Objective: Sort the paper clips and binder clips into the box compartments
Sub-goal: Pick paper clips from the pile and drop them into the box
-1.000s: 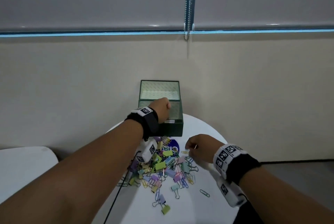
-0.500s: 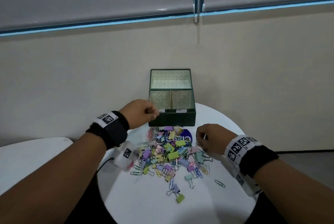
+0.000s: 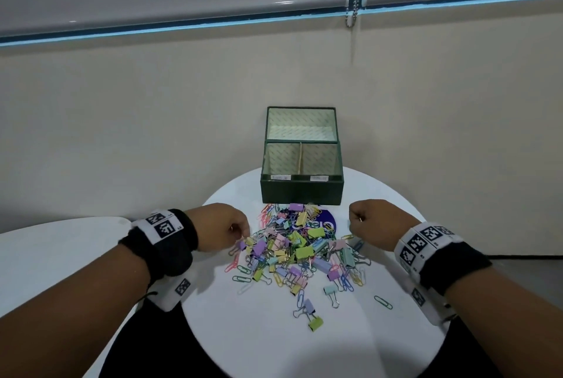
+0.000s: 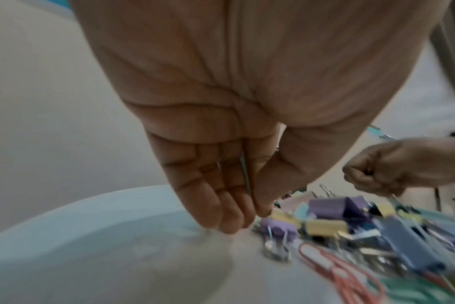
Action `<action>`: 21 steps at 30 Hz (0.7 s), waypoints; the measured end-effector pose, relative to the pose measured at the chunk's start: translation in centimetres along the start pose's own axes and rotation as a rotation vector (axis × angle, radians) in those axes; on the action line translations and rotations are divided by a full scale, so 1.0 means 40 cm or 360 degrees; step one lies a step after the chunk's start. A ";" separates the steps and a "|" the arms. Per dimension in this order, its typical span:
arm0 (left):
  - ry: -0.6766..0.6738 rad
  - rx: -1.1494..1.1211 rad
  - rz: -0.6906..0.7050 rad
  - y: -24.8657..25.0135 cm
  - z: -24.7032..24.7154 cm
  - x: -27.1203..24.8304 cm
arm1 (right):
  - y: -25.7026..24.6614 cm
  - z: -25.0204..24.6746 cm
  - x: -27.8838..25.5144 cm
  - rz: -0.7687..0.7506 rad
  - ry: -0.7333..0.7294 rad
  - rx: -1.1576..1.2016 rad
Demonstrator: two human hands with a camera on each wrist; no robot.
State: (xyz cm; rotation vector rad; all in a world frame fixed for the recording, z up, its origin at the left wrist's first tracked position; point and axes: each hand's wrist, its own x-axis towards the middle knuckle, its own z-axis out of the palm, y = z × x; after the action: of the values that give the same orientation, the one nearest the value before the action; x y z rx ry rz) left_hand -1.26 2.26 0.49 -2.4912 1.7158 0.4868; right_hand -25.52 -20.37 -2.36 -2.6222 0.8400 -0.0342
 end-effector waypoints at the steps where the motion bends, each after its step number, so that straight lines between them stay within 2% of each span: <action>1: 0.0046 -0.0037 -0.0015 0.000 -0.005 0.007 | 0.003 0.005 0.000 -0.0003 -0.0008 -0.0056; 5: 0.0078 0.0003 -0.0080 0.020 -0.013 0.042 | -0.004 0.017 -0.002 0.0030 -0.0111 -0.0155; 9: 0.0064 0.0025 -0.0051 0.046 -0.006 0.065 | -0.003 0.023 -0.002 0.0033 -0.0106 -0.0148; 12: 0.0049 0.0089 -0.0080 0.050 -0.016 0.069 | 0.001 0.026 -0.001 0.0007 -0.0025 -0.0127; 17: 0.0158 0.0055 -0.0194 0.035 -0.026 0.107 | 0.008 0.018 0.006 -0.0005 0.0121 -0.0084; 21: 0.0233 0.0104 -0.0115 0.044 -0.008 0.129 | 0.006 0.015 0.004 -0.0016 0.0163 -0.0041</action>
State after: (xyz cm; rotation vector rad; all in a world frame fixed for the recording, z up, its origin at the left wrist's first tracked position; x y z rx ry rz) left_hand -1.15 -3.11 -0.58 -2.5891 1.6532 0.2443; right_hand -25.46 -20.43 -3.00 -2.6677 0.8666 -0.1628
